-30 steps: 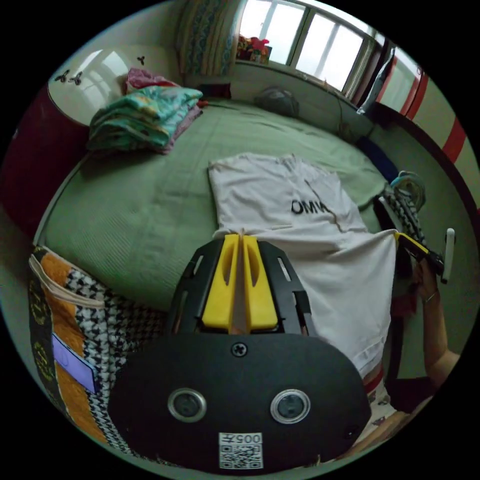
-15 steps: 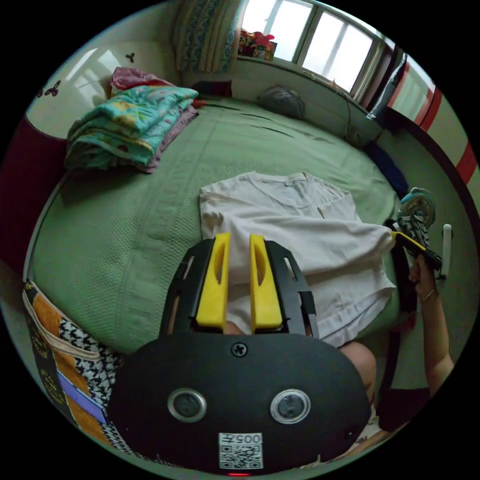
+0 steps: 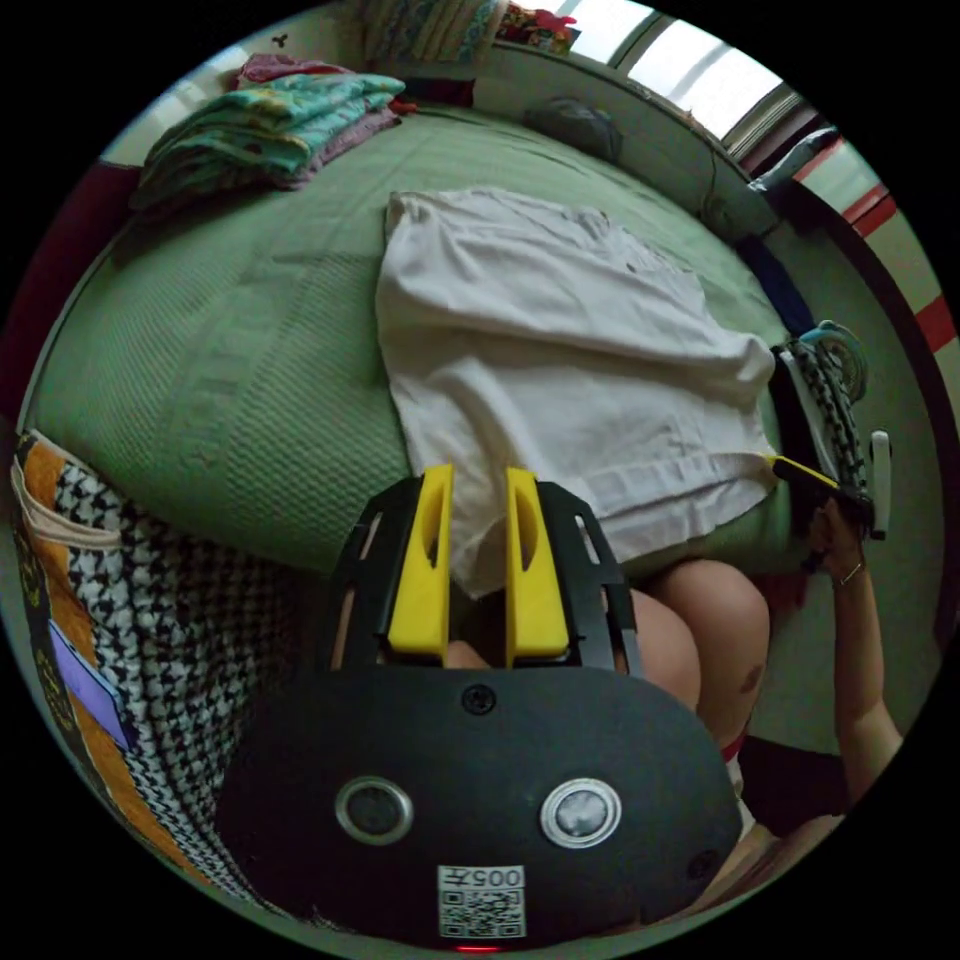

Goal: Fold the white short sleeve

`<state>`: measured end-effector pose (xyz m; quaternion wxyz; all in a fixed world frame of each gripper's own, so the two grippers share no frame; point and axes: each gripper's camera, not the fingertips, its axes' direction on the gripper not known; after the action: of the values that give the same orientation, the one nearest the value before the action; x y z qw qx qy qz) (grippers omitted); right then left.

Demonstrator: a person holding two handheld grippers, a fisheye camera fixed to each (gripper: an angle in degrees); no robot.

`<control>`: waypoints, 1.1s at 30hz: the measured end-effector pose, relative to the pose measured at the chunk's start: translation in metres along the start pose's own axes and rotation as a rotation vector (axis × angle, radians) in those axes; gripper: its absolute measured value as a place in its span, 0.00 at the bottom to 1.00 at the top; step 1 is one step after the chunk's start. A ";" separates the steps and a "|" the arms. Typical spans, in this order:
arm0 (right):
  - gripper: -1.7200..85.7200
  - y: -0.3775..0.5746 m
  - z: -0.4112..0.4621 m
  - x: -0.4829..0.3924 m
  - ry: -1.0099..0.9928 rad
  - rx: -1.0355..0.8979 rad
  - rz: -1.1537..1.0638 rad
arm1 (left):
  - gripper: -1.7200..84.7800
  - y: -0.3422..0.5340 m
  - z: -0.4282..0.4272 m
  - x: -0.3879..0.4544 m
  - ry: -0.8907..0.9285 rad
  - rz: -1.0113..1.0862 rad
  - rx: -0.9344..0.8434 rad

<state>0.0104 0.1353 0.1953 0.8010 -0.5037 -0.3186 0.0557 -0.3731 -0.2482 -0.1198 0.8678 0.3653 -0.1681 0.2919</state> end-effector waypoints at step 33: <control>0.01 0.006 0.011 0.002 0.191 0.129 0.000 | 0.11 0.046 -0.005 -0.027 -0.047 -0.055 0.062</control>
<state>0.0070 0.1472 0.1939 0.8586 -0.4540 -0.2364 0.0277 -0.4225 -0.2289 -0.1121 0.8595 0.4033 -0.1691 0.2646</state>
